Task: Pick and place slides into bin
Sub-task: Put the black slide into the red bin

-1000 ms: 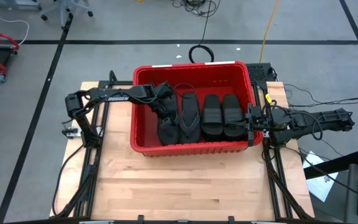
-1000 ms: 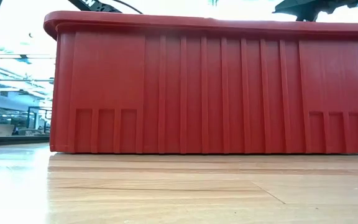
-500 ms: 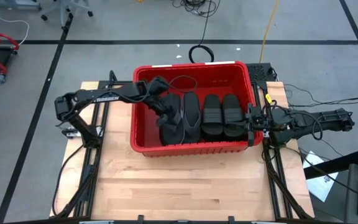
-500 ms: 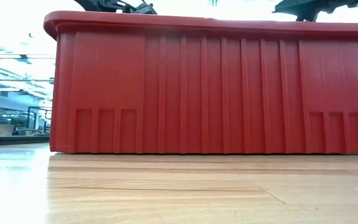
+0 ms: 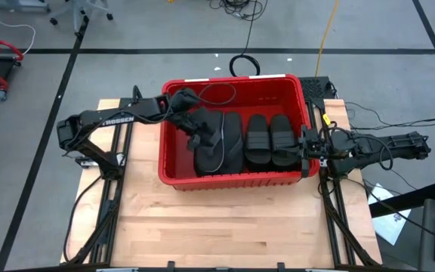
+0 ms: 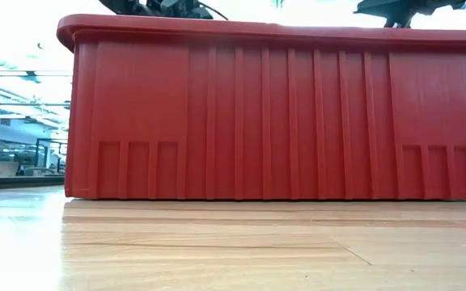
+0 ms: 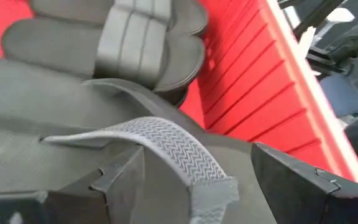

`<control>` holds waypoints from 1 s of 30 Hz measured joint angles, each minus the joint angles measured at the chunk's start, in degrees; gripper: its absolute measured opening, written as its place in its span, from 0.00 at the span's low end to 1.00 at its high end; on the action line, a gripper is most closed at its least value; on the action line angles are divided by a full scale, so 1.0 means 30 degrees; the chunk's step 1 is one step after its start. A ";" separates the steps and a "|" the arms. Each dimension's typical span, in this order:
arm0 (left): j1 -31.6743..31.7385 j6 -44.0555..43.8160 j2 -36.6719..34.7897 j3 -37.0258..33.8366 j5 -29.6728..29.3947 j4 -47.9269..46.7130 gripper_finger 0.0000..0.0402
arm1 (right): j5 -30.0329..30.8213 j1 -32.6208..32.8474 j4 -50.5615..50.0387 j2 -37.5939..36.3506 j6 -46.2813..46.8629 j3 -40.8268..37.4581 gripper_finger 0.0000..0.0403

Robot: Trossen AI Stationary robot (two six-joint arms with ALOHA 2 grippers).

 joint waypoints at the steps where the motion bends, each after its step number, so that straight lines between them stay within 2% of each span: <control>1: 0.0043 -0.0009 -0.0008 0.0000 -0.0196 -0.0191 0.70 | -0.0005 0.0000 -0.0002 0.0000 -0.0004 0.0000 0.00; 6: 0.0118 0.0989 0.0231 0.0000 -0.0774 -0.2347 0.65 | -0.0005 0.0000 -0.0002 0.0000 -0.0011 0.0000 0.00; 8: -0.0013 0.1457 0.0565 -0.0001 -0.1731 -0.3468 0.61 | -0.0012 0.0000 -0.0005 0.0000 -0.0011 0.0000 0.00; 10: -0.0070 0.1478 0.1041 -0.0029 -0.1698 -0.4144 0.55 | -0.0014 0.0000 -0.0002 0.0000 -0.0011 0.0000 0.00; 13: -0.0107 0.1267 0.1453 -0.0015 -0.0282 -0.3840 0.47 | -0.0041 0.0000 -0.0017 0.0000 -0.0012 0.0000 0.00; 17: -0.0303 -0.0063 0.1777 -0.0008 0.0058 -0.2636 0.42 | -0.0067 -0.0003 -0.0021 0.0000 0.0012 0.0000 0.00; 24: -0.0141 -0.0857 0.1741 -0.0007 0.1954 -0.0932 0.44 | -0.0071 -0.0001 -0.0024 0.0000 0.0162 0.0000 0.00; 26: -0.0130 -0.1115 0.1741 -0.0007 0.1973 -0.0604 0.44 | -0.0071 -0.0007 -0.0017 0.0000 0.0185 0.0000 0.00; 28: -0.0226 -0.1283 0.1741 -0.0007 0.1184 -0.0624 0.44 | -0.0071 -0.0007 -0.0022 0.0000 0.0193 0.0000 0.00; 30: -0.0388 -0.1148 0.1741 -0.0007 0.0471 -0.0797 0.39 | -0.0071 -0.0007 -0.0024 0.0000 0.0193 0.0000 0.00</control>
